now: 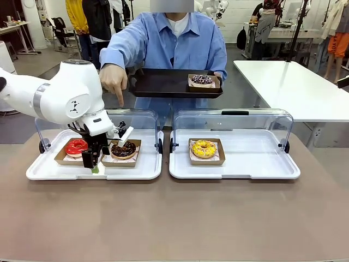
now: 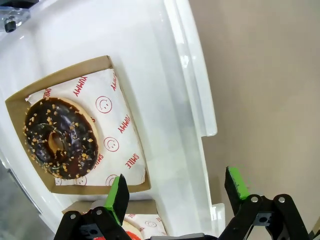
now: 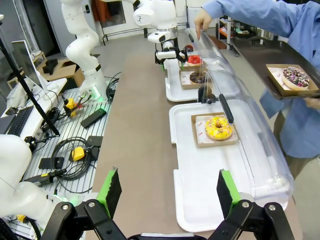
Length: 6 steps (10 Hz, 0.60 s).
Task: Provide the desired donut to the person.
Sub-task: Pick up and lift the Paper togo box containing the Donut pointed at by the person.
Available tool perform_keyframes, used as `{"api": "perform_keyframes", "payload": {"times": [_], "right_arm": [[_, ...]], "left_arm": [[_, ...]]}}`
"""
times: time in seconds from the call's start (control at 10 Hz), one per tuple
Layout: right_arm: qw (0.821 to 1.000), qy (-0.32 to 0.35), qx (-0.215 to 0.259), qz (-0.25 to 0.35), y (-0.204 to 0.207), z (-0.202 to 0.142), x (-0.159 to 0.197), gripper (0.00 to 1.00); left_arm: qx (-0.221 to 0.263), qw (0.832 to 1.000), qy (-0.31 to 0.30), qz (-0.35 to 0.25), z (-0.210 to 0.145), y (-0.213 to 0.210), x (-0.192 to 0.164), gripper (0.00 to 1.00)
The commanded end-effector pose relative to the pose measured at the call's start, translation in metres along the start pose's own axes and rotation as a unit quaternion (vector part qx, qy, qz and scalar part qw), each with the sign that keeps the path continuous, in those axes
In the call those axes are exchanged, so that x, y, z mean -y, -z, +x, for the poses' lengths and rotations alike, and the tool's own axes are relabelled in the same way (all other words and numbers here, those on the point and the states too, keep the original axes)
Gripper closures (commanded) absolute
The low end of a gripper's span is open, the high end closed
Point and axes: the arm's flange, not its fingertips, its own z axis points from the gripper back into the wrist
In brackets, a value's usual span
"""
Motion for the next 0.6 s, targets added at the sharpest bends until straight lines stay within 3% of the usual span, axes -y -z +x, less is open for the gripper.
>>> {"api": "perform_keyframes", "payload": {"times": [0.0,0.5], "right_arm": [[1.000,-0.001,0.004,0.004,-0.0015,0.0009,0.0013,0.00],[1.000,-0.001,0.004,0.004,-0.0015,0.0009,0.0013,0.00]], "left_arm": [[-0.010,1.000,-0.010,0.011,0.0037,0.0038,-0.0098,0.00],[-0.005,1.000,-0.024,0.016,-0.0015,0.0122,-0.0190,0.00]]}}
